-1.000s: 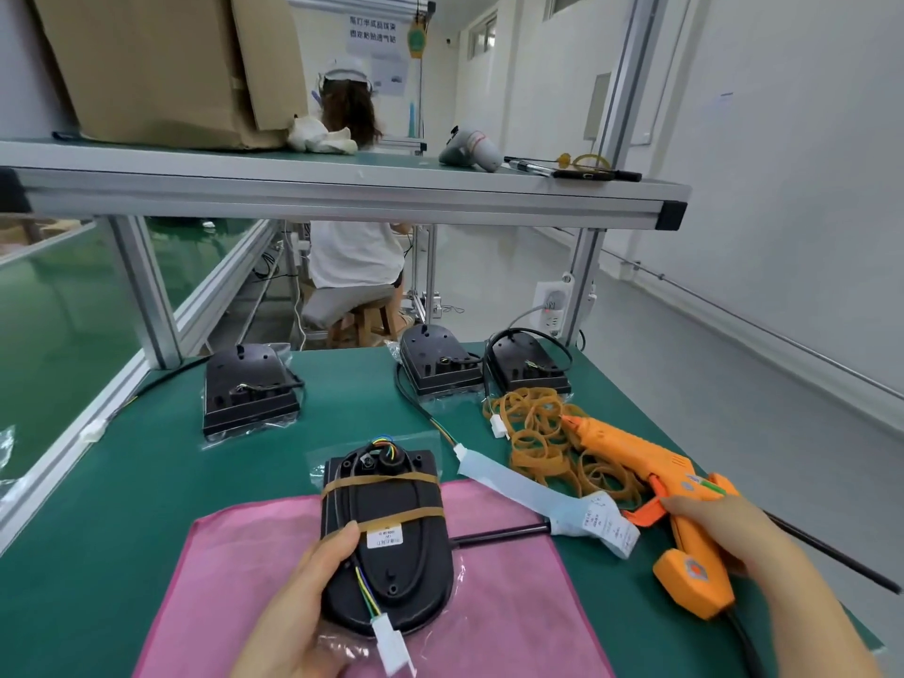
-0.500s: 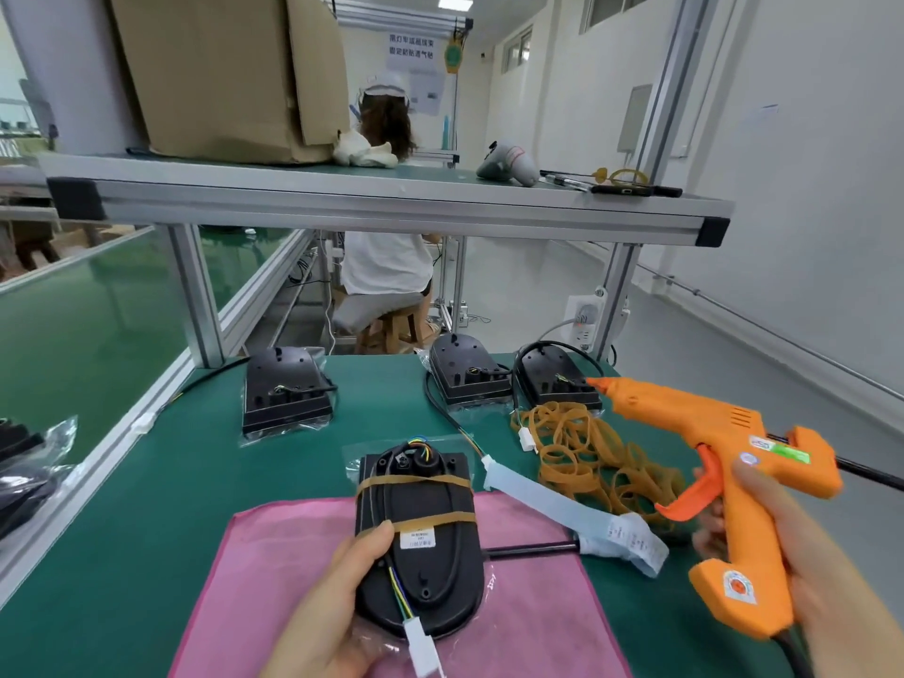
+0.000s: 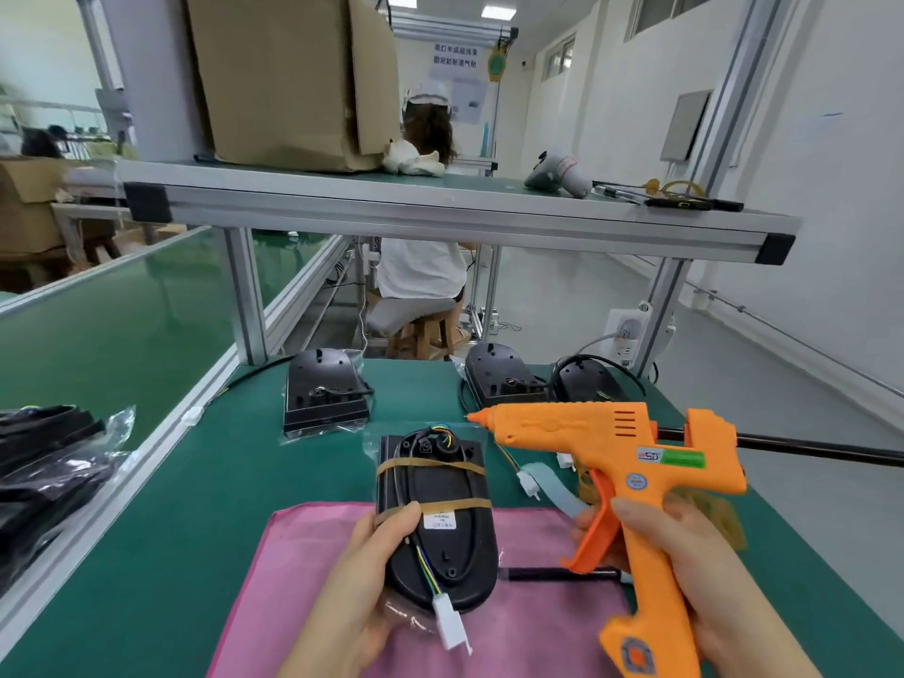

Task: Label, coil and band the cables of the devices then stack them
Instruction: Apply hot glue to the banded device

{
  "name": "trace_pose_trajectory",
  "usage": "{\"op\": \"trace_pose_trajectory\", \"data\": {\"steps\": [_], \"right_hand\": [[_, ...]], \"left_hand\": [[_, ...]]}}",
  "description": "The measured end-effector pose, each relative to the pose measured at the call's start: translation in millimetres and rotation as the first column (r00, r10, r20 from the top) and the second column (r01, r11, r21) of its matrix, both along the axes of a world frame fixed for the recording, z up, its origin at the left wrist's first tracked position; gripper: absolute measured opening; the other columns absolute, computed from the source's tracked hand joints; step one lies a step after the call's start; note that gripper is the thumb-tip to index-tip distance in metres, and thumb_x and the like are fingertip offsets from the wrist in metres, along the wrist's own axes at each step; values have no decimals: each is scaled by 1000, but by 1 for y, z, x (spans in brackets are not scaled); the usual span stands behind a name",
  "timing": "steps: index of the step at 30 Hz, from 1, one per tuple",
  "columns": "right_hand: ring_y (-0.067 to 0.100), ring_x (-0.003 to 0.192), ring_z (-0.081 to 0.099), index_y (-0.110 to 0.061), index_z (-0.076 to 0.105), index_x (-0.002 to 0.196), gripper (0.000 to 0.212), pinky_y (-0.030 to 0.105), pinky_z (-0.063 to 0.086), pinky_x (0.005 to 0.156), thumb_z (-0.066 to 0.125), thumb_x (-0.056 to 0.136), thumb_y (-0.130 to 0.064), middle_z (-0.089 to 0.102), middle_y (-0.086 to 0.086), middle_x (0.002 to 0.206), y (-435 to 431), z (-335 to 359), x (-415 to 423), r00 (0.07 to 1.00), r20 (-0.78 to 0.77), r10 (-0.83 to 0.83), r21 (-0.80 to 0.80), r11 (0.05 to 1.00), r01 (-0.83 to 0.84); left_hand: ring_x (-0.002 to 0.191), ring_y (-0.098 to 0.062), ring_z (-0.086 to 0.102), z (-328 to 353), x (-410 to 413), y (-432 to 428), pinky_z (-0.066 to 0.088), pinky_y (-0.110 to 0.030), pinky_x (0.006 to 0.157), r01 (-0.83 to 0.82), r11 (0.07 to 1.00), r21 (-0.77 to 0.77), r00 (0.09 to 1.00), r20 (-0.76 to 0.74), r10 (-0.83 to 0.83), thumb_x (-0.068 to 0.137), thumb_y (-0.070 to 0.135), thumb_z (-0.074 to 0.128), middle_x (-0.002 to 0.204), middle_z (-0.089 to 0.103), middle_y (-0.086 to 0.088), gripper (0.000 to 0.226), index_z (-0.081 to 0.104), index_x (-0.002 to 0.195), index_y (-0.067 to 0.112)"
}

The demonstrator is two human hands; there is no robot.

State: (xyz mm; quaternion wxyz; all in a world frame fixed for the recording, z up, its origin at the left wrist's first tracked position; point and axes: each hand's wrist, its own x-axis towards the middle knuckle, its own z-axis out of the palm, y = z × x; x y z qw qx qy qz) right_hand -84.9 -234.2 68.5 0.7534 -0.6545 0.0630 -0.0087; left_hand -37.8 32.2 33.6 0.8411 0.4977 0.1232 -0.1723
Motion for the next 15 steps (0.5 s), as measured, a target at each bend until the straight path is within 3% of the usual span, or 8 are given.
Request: {"op": "trace_pose_trajectory", "data": {"steps": [3, 6, 10, 15], "right_hand": [[37, 85, 71, -3, 63, 109, 53, 38, 59, 64, 72, 64, -30, 72, 23, 92, 5, 3, 4, 997, 20, -77, -82, 994, 78], [35, 81, 72, -4, 64, 108, 51, 39, 59, 64, 70, 65, -31, 73, 22, 88, 9, 6, 3, 996, 15, -92, -117, 989, 93], [33, 75, 72, 0, 66, 101, 51, 30, 57, 57, 70, 64, -34, 72, 21, 84, 10, 5, 2, 993, 10, -120, -164, 979, 120], [33, 74, 72, -1, 69, 94, 45, 38, 56, 65, 68, 64, -35, 73, 20, 83, 12, 8, -4, 993, -28, -118, -209, 972, 109]], "left_hand": [[80, -34, 73, -3, 2, 0, 59, -42, 61, 13, 1000, 3, 1000, 5, -13, 65, 29, 75, 99, 74, -17, 54, 61, 113, 10], [81, -33, 73, -7, 3, -1, 60, -45, 66, 27, 1000, 2, 1000, 13, -27, 67, 29, 75, 101, 74, -17, 52, 62, 114, 10], [84, -34, 73, -11, 6, 0, 60, -48, 73, 24, 1000, 10, 999, 30, -24, 67, 29, 74, 102, 73, -18, 53, 61, 115, 9], [90, -37, 72, -11, 8, 0, 59, -49, 75, 16, 1000, 0, 999, 33, -16, 66, 30, 74, 105, 73, -19, 55, 60, 116, 10]]}}
